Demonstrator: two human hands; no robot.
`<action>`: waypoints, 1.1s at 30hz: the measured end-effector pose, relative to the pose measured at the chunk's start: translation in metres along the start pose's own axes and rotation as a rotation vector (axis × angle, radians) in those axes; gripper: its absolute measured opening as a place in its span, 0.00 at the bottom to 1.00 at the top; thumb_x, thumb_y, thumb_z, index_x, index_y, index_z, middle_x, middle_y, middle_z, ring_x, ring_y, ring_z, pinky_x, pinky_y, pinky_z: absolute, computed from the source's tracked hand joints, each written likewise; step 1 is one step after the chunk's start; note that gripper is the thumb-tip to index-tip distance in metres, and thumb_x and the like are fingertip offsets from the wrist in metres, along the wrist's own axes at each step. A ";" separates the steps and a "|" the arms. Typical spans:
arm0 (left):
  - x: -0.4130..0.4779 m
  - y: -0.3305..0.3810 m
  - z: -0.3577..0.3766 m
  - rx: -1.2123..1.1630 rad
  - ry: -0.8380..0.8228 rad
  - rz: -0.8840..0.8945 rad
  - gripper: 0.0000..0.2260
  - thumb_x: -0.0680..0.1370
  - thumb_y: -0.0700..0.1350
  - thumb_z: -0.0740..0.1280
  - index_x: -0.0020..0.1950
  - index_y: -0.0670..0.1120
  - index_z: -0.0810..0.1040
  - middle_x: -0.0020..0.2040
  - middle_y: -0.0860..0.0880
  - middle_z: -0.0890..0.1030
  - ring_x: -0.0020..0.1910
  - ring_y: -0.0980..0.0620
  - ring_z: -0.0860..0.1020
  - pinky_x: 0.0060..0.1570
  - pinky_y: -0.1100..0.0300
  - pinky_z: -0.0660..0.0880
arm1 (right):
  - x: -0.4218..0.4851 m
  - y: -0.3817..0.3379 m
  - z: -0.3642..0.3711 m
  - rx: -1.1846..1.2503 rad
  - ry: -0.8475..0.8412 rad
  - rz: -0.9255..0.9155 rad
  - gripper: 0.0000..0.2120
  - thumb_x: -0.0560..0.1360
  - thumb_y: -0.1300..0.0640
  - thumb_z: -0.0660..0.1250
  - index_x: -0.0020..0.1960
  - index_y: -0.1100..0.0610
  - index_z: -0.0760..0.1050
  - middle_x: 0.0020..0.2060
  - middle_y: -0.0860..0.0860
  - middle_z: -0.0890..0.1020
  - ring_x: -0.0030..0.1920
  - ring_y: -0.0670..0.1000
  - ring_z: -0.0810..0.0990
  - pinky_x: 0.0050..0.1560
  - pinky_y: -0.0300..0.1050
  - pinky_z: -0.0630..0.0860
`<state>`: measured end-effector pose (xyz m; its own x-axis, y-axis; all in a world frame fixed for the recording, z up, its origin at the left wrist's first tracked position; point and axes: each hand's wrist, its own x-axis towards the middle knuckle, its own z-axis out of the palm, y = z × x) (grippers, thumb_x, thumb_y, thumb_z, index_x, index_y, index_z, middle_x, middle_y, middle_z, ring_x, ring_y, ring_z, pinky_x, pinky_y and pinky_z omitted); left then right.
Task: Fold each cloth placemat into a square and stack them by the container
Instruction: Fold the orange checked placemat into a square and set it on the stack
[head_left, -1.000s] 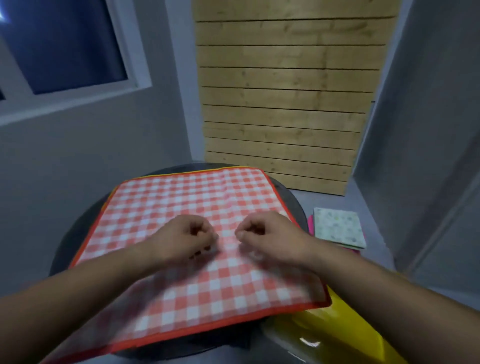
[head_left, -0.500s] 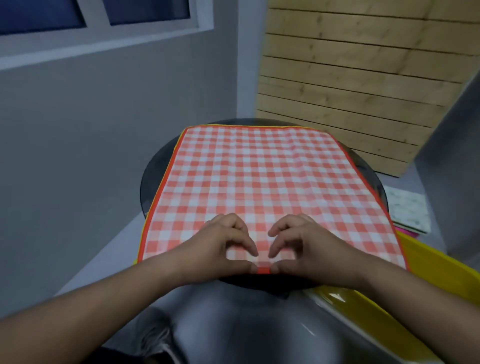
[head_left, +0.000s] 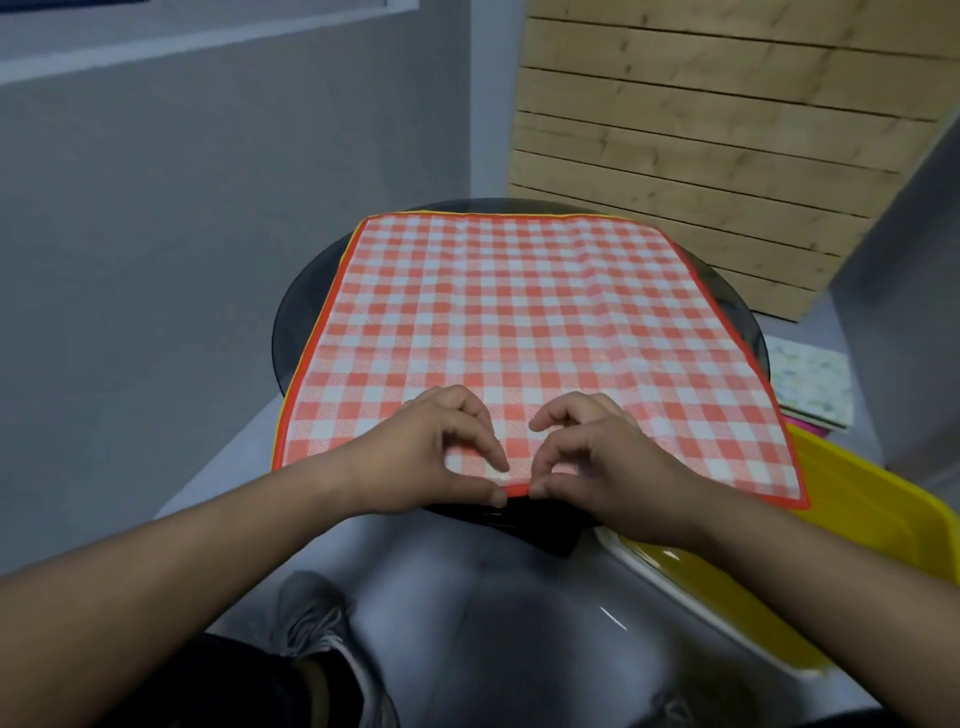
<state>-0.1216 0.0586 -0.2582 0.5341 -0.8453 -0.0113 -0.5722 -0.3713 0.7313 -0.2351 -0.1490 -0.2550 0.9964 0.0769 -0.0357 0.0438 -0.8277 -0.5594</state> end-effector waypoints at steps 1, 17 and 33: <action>-0.001 0.002 -0.001 -0.011 -0.004 -0.004 0.11 0.66 0.53 0.81 0.46 0.57 0.86 0.52 0.56 0.76 0.57 0.57 0.73 0.59 0.64 0.71 | 0.000 0.000 0.000 0.004 -0.002 0.005 0.05 0.72 0.44 0.72 0.42 0.44 0.82 0.58 0.34 0.69 0.64 0.39 0.62 0.68 0.45 0.60; 0.008 0.021 -0.022 -0.212 -0.039 -0.077 0.05 0.73 0.49 0.77 0.45 0.50 0.88 0.42 0.51 0.86 0.42 0.55 0.81 0.42 0.65 0.76 | 0.010 -0.018 -0.032 0.284 0.036 0.068 0.04 0.72 0.53 0.75 0.40 0.52 0.84 0.47 0.48 0.83 0.48 0.42 0.80 0.51 0.36 0.77; 0.058 0.066 -0.113 -0.019 0.077 0.008 0.02 0.74 0.46 0.76 0.43 0.50 0.88 0.40 0.54 0.87 0.42 0.57 0.83 0.47 0.60 0.79 | 0.035 -0.027 -0.113 0.044 0.304 0.002 0.05 0.70 0.50 0.77 0.38 0.49 0.82 0.36 0.44 0.84 0.39 0.43 0.81 0.42 0.41 0.77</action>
<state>-0.0580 0.0279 -0.1338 0.5765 -0.8157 0.0468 -0.5649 -0.3566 0.7441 -0.1933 -0.1868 -0.1479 0.9729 -0.0995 0.2089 0.0457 -0.8023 -0.5951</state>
